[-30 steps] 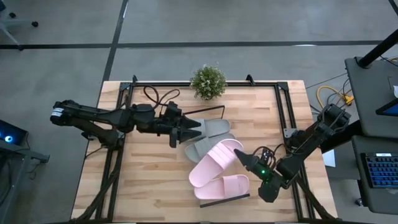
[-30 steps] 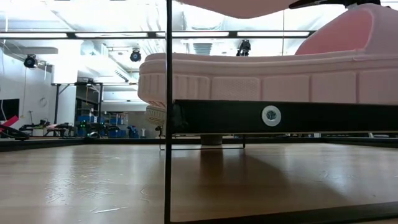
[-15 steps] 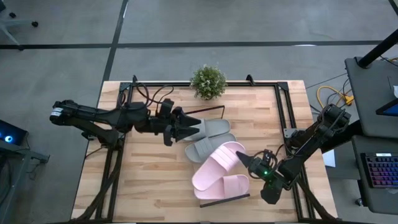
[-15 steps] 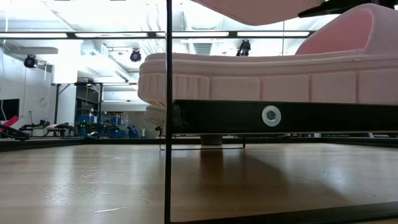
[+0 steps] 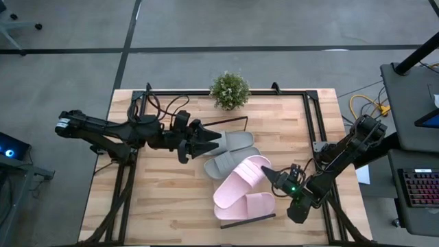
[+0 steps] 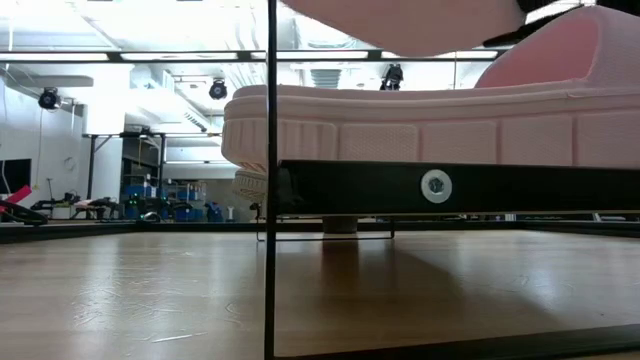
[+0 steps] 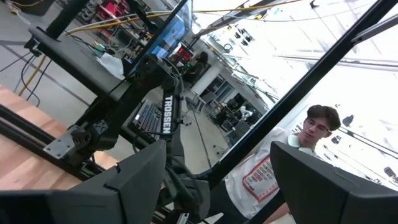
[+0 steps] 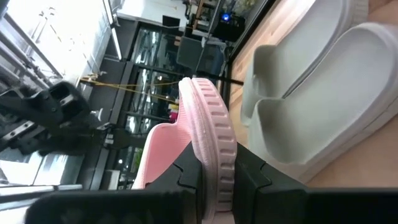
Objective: Pick and place slides into the shelf
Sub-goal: Put the pink slide on the shelf
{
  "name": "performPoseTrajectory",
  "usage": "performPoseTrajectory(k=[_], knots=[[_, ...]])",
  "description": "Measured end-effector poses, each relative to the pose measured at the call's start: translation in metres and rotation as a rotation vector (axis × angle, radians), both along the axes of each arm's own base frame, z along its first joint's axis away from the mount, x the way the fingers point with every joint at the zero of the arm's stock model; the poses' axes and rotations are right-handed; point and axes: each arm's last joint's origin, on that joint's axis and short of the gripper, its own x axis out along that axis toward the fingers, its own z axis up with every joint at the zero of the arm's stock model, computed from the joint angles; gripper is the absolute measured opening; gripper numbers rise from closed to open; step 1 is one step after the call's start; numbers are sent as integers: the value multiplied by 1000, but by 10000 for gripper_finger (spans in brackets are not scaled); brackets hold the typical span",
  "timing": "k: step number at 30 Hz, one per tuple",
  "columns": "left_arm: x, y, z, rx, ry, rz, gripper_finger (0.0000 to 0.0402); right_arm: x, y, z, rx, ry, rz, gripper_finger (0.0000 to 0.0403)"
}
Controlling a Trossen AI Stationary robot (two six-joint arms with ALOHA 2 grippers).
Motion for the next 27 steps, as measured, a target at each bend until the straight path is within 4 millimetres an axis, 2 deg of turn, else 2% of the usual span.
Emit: performPoseTrajectory(k=[8, 16, 27], knots=[[-1, -5, 0, 0, 0, -17, 273, 1, -14, -13, -7, 18, -34, 36], [-1, -7, 1, -9, -11, 0, 273, 6, -22, -14, -3, 15, -71, 36], [-1, -6, 1, -9, -11, 3, 273, 8, -22, -19, 11, 40, -56, 36]])
